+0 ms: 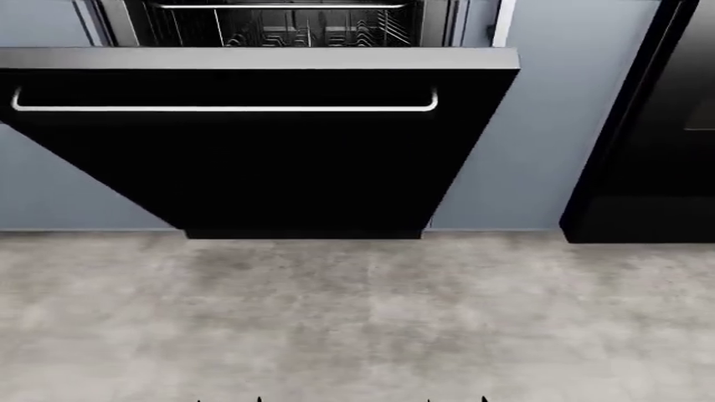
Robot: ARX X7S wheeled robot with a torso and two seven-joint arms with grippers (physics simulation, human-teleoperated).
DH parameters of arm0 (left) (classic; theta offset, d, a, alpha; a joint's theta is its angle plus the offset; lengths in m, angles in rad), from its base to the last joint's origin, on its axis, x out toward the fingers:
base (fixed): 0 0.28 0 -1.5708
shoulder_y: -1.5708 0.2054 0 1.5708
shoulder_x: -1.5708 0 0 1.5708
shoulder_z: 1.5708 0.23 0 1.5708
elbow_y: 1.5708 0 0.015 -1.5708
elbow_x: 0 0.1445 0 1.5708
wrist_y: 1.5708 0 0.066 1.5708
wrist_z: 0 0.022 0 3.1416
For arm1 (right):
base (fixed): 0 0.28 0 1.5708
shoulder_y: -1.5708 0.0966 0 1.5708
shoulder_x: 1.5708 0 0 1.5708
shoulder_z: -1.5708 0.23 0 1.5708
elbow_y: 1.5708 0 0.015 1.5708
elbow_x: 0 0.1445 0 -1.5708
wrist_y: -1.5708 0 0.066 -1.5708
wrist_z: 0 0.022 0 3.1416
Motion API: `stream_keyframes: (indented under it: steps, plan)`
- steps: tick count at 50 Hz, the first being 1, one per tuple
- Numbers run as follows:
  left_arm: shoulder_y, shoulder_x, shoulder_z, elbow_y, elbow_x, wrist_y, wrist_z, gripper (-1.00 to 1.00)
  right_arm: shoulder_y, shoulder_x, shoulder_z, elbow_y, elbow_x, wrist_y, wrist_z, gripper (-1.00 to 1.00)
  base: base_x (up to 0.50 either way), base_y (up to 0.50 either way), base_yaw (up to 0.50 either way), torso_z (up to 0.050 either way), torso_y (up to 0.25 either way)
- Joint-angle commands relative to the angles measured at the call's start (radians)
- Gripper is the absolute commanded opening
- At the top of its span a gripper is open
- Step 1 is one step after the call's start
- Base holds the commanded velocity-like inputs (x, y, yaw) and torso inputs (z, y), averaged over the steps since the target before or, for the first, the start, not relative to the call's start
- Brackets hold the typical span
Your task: Close the dishwasher door
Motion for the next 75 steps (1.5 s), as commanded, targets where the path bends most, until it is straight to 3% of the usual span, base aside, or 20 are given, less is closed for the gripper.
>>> stream_keyframes:
  steps: [1,18,75]
  plan:
    - [0.000,0.000,0.000,0.000,0.000,0.000,0.000,1.00,0.000,0.001,-0.003,0.000,0.000,0.000,0.002,1.00,0.00,0.50,0.00,0.000,0.000]
    - [0.000,0.000,0.001,0.000,0.000,0.000,-0.001,1.00,0.001,-0.001,0.005,-0.004,0.001,0.000,-0.007,1.00,0.00,0.45,0.00,0.000,0.000]
    - [0.000,0.000,-0.002,0.000,-0.001,-0.001,0.004,1.00,-0.001,-0.001,0.009,-0.012,0.000,0.000,-0.018,1.00,0.35,0.00,0.00,0.000,0.000]
